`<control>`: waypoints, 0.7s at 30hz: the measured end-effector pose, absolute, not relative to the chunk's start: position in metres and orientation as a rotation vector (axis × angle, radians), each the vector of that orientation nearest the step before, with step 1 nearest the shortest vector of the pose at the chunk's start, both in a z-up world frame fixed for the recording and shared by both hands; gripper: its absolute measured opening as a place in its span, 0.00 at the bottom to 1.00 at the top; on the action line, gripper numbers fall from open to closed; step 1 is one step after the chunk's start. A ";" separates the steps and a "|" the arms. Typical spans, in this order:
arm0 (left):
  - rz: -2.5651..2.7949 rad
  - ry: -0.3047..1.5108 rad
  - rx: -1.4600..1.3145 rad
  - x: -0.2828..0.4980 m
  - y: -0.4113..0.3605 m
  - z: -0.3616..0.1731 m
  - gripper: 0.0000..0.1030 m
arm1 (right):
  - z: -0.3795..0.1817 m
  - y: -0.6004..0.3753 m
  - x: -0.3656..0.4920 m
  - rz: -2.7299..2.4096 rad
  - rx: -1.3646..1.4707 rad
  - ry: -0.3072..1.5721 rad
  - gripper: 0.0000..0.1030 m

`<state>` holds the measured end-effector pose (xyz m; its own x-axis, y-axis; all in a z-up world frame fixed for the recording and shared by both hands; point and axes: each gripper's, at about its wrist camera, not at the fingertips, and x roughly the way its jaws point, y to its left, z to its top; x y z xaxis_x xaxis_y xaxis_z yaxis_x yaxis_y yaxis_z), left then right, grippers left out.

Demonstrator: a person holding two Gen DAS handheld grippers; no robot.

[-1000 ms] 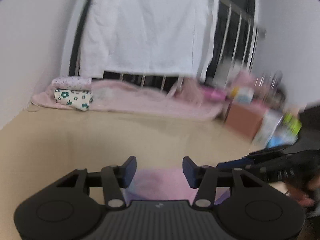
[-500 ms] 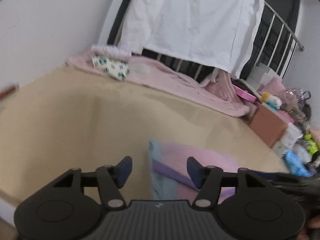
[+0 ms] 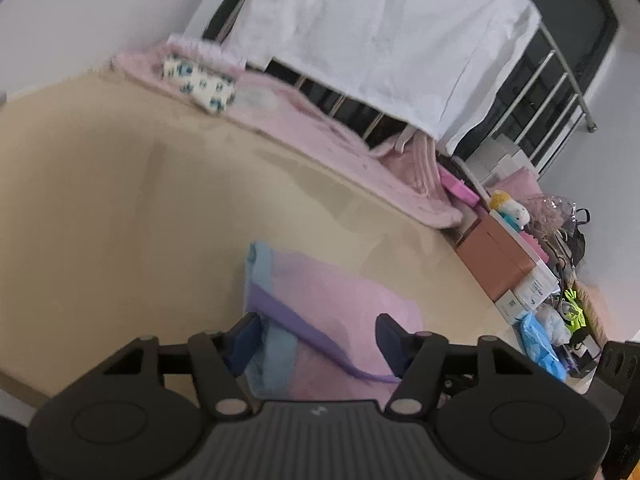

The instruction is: Fold clothes

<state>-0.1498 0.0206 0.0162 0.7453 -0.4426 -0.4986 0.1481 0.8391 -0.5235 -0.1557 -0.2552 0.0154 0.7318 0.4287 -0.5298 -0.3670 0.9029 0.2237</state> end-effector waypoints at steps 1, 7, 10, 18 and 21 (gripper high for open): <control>-0.343 0.659 -0.486 -0.147 0.021 0.015 0.52 | 0.016 -0.255 -0.156 0.437 0.106 0.608 0.43; -0.335 0.673 -0.553 -0.145 0.031 0.009 0.10 | 0.016 -0.254 -0.158 0.431 0.105 0.607 0.43; -0.344 0.687 -0.553 -0.149 0.035 0.010 0.15 | 0.016 -0.251 -0.158 0.432 0.093 0.612 0.43; -0.273 0.642 -0.381 -0.145 0.023 0.035 0.62 | 0.024 -0.259 -0.152 0.395 0.148 0.660 0.48; -0.303 0.679 -0.302 -0.137 0.007 0.033 0.39 | 0.020 -0.252 -0.149 0.383 0.145 0.682 0.48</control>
